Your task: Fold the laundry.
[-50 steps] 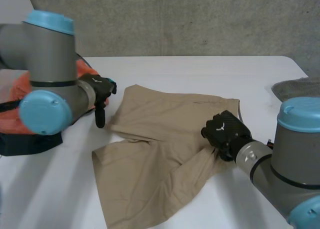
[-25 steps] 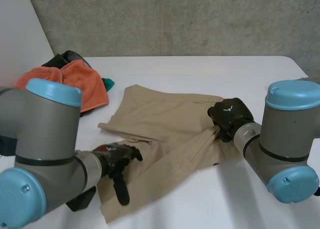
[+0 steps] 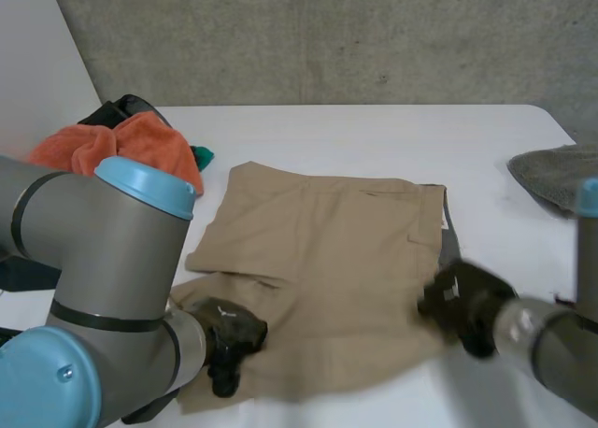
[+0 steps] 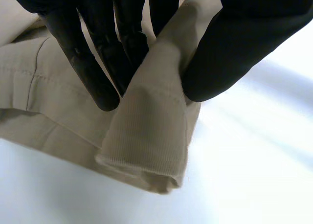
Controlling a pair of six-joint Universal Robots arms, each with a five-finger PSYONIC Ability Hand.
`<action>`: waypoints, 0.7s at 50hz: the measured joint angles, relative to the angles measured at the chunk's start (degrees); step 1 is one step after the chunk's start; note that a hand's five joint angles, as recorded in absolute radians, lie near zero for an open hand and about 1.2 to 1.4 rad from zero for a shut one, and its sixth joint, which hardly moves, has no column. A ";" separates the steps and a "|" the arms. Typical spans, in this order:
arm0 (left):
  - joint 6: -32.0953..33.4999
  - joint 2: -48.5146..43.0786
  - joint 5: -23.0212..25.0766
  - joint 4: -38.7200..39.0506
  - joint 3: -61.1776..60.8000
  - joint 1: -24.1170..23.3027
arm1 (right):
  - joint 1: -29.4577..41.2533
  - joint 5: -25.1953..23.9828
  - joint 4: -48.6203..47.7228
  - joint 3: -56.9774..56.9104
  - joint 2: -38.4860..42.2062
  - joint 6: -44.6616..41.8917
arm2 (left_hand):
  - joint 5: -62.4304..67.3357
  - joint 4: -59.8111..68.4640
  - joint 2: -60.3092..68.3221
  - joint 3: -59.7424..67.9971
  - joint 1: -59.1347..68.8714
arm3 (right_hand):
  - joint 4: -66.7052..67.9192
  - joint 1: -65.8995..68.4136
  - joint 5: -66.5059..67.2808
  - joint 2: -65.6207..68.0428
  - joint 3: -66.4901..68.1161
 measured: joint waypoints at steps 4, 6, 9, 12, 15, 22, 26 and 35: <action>7.14 0.08 0.02 -2.25 0.78 -0.04 | -2.75 -3.87 2.00 4.25 -2.88 -9.94 | 0.00 0.01 0.00 0.00 0.00 | 0.00 0.00 0.00 0.19 0.00; 9.26 -0.39 -0.40 -2.67 2.08 0.05 | -3.08 -4.58 0.37 4.38 -2.88 -9.89 | 0.00 0.02 0.00 0.00 0.00 | 0.00 0.00 0.00 0.20 0.00; 11.00 -1.53 -1.44 -2.59 5.16 0.24 | -2.91 -4.75 -3.15 3.11 -1.68 -6.83 | 0.00 0.02 0.00 0.00 0.00 | 0.00 0.00 0.00 0.20 0.00; 11.93 -3.50 -3.02 -1.83 10.10 0.58 | -2.29 -4.08 -7.80 0.30 0.76 -1.40 | 0.00 0.02 0.01 0.00 0.00 | 0.00 0.00 0.00 0.20 0.00; 12.84 -7.05 -4.85 0.19 17.81 1.56 | -1.36 -2.08 -13.77 -4.14 4.32 5.46 | 0.00 0.03 0.14 0.05 0.00 | 0.00 0.00 0.00 0.20 0.00; 17.63 -18.06 -4.69 7.34 37.90 5.01 | -0.13 5.30 -26.17 -13.39 11.67 15.71 | 0.00 0.04 0.17 0.25 0.00 | 0.00 0.00 0.00 0.20 0.00; 20.84 -26.47 -3.53 10.44 50.89 6.27 | 0.45 8.97 -32.56 -17.60 15.77 18.22 | 0.00 0.05 0.17 0.25 0.00 | 0.00 0.00 0.00 0.20 0.00; 24.16 -45.51 -4.07 12.97 77.21 6.53 | 0.62 12.68 -46.75 -26.09 27.45 18.28 | -12.95 -13.43 -14.47 -13.01 -13.44 | -18.83 -17.48 -18.91 -19.06 -18.97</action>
